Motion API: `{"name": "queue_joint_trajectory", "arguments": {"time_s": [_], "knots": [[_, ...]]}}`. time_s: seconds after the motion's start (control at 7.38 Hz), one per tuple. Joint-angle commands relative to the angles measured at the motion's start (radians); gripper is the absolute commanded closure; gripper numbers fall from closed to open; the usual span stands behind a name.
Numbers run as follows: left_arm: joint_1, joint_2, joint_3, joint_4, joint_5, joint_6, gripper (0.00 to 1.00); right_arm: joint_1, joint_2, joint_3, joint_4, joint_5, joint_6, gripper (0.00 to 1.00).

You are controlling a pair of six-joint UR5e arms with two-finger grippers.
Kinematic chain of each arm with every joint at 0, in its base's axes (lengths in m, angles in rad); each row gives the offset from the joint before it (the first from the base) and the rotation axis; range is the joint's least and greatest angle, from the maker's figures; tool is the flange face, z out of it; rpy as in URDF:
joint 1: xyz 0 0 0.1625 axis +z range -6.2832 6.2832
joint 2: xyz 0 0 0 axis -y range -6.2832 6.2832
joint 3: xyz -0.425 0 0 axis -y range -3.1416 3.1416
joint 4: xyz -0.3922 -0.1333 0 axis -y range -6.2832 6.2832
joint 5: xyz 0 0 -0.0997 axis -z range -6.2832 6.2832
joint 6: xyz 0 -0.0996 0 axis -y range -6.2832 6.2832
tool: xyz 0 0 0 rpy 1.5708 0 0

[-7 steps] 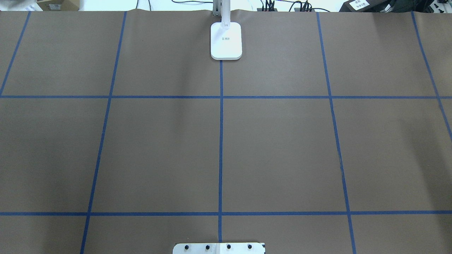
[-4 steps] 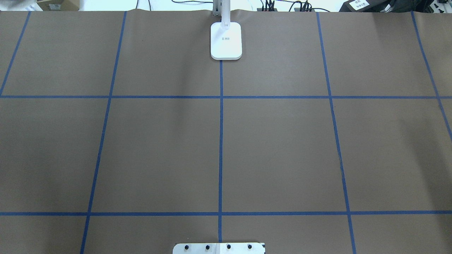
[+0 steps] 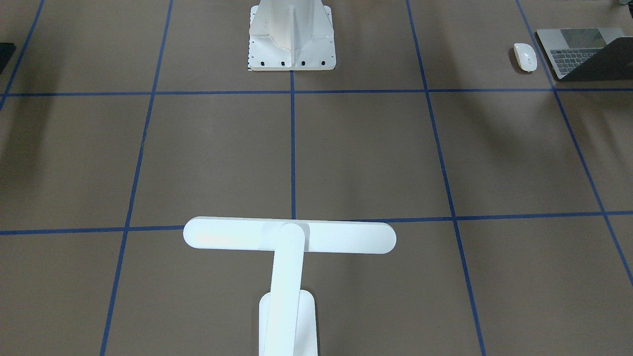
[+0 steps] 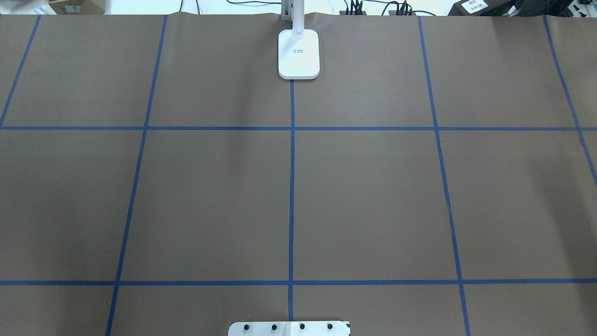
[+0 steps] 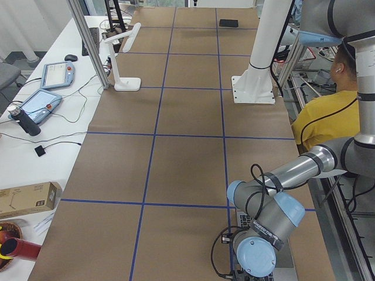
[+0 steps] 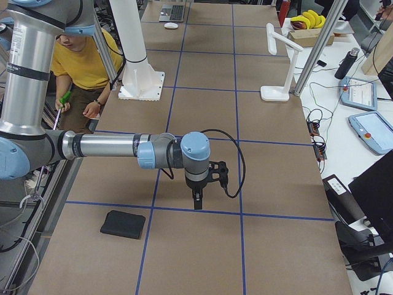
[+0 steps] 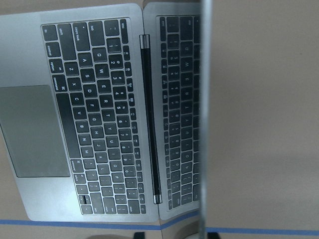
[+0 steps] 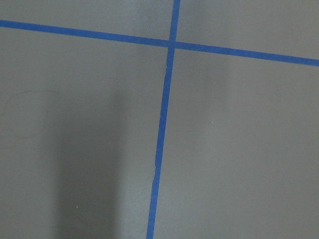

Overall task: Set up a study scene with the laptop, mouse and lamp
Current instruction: 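Carry the open silver laptop with the left gripper onto the table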

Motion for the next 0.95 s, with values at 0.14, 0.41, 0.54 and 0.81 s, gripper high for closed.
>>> {"name": "queue_joint_trajectory", "arguments": {"time_s": [0.14,0.41,0.54,0.81], "knots": [[0.000,-0.013,-0.102,0.005,-0.007,-0.059,1.00,0.000,0.000,0.001,0.000,0.000,0.000,0.00],[0.005,-0.074,-0.167,0.006,-0.019,-0.174,1.00,0.000,0.000,-0.001,-0.002,0.000,0.002,0.00],[0.006,-0.109,-0.198,0.005,-0.025,-0.237,1.00,0.000,0.000,-0.001,-0.002,0.002,0.002,0.00],[0.076,-0.197,-0.210,0.003,-0.117,-0.364,1.00,0.000,0.000,-0.001,-0.002,0.002,0.002,0.00]]}}
